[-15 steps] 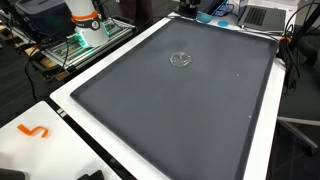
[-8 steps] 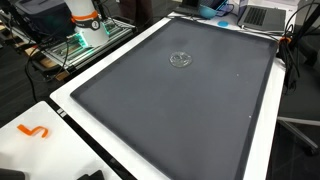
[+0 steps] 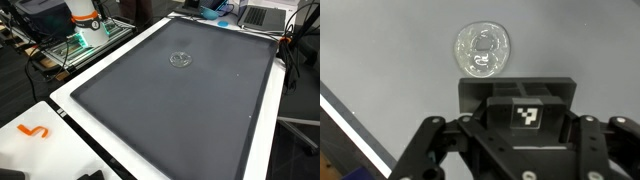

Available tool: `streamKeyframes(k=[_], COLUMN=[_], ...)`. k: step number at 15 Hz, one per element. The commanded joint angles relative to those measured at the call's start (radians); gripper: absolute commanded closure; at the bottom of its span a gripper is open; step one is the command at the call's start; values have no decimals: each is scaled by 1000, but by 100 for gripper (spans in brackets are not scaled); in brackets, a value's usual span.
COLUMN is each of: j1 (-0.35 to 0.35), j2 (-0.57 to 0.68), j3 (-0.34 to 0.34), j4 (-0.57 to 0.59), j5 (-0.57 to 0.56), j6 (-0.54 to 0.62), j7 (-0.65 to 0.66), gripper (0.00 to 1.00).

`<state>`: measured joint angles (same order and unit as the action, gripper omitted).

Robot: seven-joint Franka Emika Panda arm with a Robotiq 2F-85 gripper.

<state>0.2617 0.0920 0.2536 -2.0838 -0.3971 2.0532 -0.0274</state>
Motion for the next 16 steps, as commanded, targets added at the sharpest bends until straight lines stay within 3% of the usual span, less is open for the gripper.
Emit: streamKeyframes(k=[1,16], j1=[10,8], j2=[40,142], j3=[-5,-51], j4=[33,121], j5=[-19,-16], j6=[-11,17], j7=[63,171], gripper=[69,69])
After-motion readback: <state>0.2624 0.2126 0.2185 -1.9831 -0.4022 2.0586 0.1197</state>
